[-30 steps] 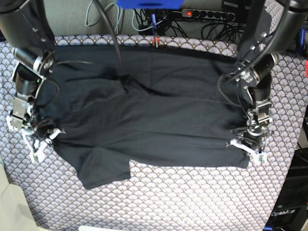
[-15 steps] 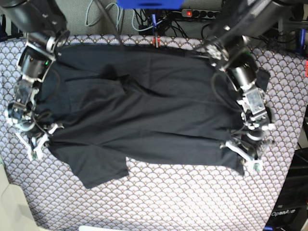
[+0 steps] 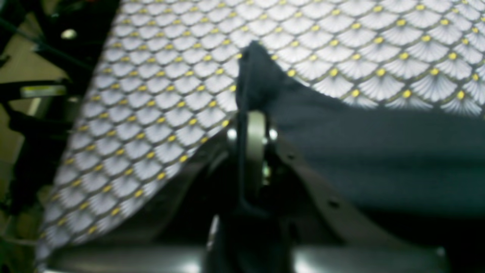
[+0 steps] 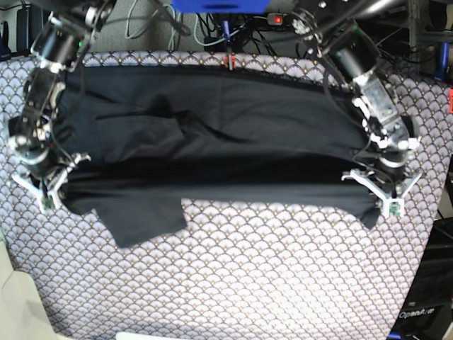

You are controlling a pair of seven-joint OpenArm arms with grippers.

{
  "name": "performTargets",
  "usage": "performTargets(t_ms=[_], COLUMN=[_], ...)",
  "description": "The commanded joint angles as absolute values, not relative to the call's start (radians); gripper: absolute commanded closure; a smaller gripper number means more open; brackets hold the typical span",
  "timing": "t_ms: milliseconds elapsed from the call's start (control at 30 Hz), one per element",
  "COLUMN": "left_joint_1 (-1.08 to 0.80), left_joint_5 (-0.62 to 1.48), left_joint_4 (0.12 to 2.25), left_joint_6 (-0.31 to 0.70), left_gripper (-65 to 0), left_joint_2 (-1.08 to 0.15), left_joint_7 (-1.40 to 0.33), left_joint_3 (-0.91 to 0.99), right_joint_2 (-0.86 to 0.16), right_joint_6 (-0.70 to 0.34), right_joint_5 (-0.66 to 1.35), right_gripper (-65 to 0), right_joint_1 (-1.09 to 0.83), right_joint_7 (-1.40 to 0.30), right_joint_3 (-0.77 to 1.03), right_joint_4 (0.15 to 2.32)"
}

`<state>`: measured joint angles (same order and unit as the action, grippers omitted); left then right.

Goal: Fold the T-shirt properly
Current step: 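Lift the gripped edge and fold it over toward the robot with both grippers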

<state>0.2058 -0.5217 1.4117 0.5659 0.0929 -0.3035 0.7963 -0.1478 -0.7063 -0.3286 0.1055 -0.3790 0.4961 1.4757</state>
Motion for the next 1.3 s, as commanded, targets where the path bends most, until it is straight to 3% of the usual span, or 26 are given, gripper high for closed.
performTargets(t_ms=[0,333,567,867,1267], left_joint_1=[0.214,0.09,0.082,0.039,-0.061], left_joint_5=[-0.51,-0.509,-0.509,-0.427,-0.41], left_joint_4=[1.465,1.675,1.641,1.646,1.678], left_joint_6=[0.555,0.556,0.556,0.556,0.556], left_gripper=[0.0,0.0,0.0,0.0,0.0], left_joint_2=[0.085,0.15,0.142,0.142,0.128], left_joint_7=[-0.274,-0.272,-0.266,-0.266,-0.266], left_joint_3=[0.794,0.794,0.823,0.829,0.831], right_joint_2=[-0.156,-0.108,-0.041,0.061,0.133], right_joint_6=[-0.698,-0.698,-0.698,-0.698,-0.698], right_joint_5=[-0.318,-0.317,-0.298,-0.298,-0.298], right_gripper=[0.0,0.0,0.0,0.0,0.0], right_joint_1=[0.099,-0.133,-0.268,-0.38,-0.498], right_joint_7=[-0.358,-0.355,-0.306,-0.131,0.056], right_joint_3=[0.499,0.501,0.558,0.687,0.717], right_joint_4=[1.524,1.781,1.868,1.877,1.848])
